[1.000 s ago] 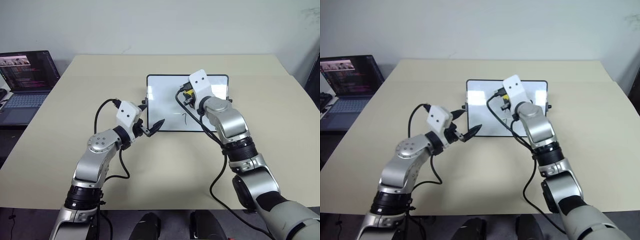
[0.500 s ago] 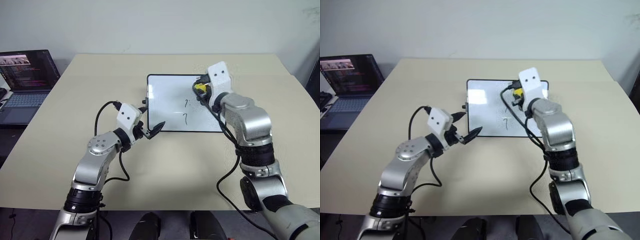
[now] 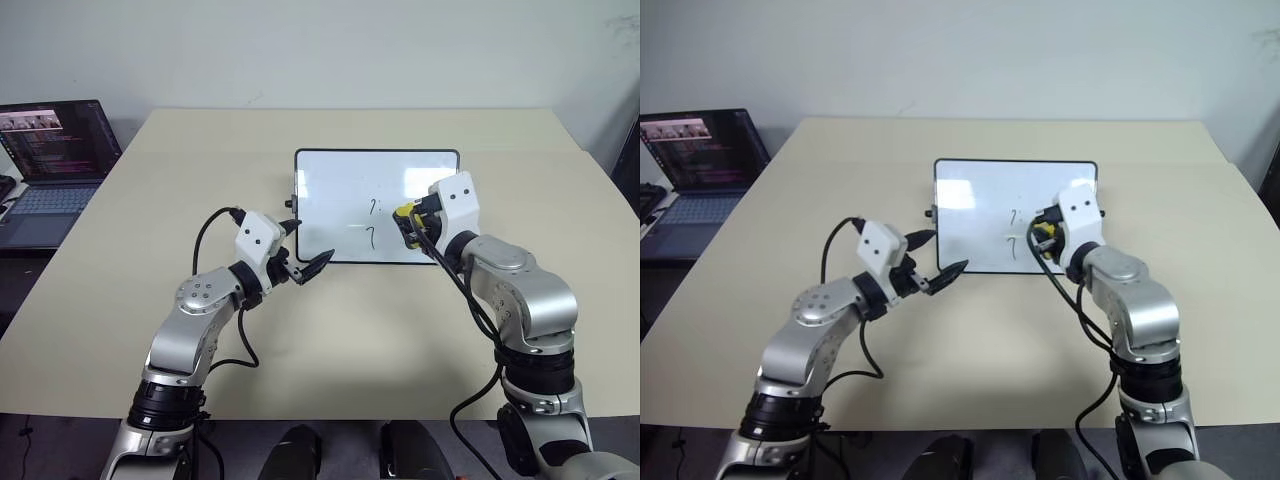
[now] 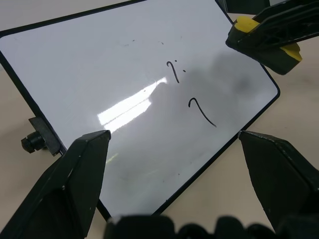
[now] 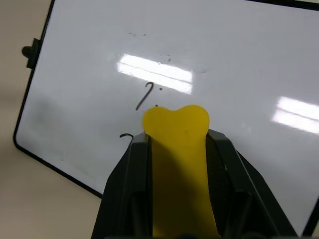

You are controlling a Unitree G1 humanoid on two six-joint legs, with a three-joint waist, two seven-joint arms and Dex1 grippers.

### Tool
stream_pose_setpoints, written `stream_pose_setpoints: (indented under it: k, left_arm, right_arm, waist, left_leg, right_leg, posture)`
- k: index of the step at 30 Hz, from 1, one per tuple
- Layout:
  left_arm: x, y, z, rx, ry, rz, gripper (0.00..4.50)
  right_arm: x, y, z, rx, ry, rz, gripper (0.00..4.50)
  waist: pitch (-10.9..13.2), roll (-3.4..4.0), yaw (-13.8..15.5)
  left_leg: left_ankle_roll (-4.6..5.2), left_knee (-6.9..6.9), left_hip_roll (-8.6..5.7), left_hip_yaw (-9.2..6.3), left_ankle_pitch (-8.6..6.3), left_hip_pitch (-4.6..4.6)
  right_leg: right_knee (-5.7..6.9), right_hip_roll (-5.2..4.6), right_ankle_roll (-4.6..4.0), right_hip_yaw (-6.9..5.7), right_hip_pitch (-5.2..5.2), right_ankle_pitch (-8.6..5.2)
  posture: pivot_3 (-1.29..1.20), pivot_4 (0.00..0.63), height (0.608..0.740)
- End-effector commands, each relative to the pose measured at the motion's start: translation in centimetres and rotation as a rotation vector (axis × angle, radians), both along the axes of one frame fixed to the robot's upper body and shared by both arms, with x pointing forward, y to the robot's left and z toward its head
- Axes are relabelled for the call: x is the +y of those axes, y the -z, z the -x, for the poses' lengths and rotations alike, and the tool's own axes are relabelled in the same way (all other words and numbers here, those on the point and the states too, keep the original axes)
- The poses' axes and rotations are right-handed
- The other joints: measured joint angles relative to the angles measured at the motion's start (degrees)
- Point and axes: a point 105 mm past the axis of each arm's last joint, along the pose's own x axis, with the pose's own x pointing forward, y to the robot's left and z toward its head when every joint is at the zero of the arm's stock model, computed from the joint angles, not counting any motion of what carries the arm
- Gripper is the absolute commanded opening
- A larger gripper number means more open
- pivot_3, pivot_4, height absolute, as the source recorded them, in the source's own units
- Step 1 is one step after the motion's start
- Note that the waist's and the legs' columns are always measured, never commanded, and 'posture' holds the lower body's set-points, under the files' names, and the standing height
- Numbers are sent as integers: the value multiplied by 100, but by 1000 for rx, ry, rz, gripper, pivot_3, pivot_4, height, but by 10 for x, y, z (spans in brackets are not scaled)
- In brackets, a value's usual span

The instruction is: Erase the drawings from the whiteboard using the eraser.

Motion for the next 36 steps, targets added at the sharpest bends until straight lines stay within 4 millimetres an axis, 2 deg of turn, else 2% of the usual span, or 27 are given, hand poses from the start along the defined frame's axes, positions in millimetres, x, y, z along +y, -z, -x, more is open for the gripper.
stream_pose_setpoints:
  k: [1, 7, 11, 16, 24, 30, 36]
  left_arm:
    - [-4, -15, 2, -55, 20, 5, 4500]
    - [-4, -16, 2, -55, 18, 7, 4500]
    - [-2, -16, 1, -57, 10, 5, 4500]
    - [-1, -17, -1, -62, 4, 3, 4500]
    - [1, -18, -1, -64, -3, -1, 4500]
    - [3, -17, 1, -65, -18, 0, 4500]
    - [5, -17, 4, -67, -28, 0, 4500]
  right_arm:
    - [-2, -5, -1, -46, 6, 34, 1091]
    - [-1, -6, -4, -52, 8, 48, 1091]
    - [6, -12, -9, -76, -7, 50, 1091]
    - [25, -29, -27, -155, -39, 64, 1091]
    - [41, -40, -47, -216, -83, 112, 1091]
    - [42, -41, -61, -267, -88, 247, 1091]
    - [42, -40, -67, -270, -83, 290, 1091]
  waist:
    - [0, 0, 2]
    - [0, 0, 3]
    - [0, 0, -1]
    - [0, 0, -7]
    - [0, 0, 0]
    - [0, 0, -7]
    - [1, 0, -5]
  left_leg:
    - [0, 0, 0, 0, 0, 0]
    - [0, 0, 0, 0, 0, 0]
    - [0, 0, 0, 1, 0, 0]
    - [0, 0, 1, 2, 0, 1]
    - [-1, -1, -1, 1, 1, -1]
    - [-1, -1, 0, 3, 1, 0]
    - [-1, -1, 0, 3, 1, -1]
  right_leg:
    - [0, 0, 0, 0, 0, 0]
    - [-1, 0, 0, 0, 1, 0]
    - [-1, 0, 0, 0, 1, 0]
    - [0, 0, 0, 1, 1, 0]
    - [-5, 2, 0, -1, 1, 0]
    - [-4, 2, 0, 1, 0, 0]
    - [-5, 2, 0, 0, 0, 0]
  posture:
    - [0, 150, 740]
    - [0, 150, 740]
    - [0, 150, 740]
    - [0, 150, 740]
    - [0, 150, 740]
    - [0, 150, 740]
    - [0, 150, 740]
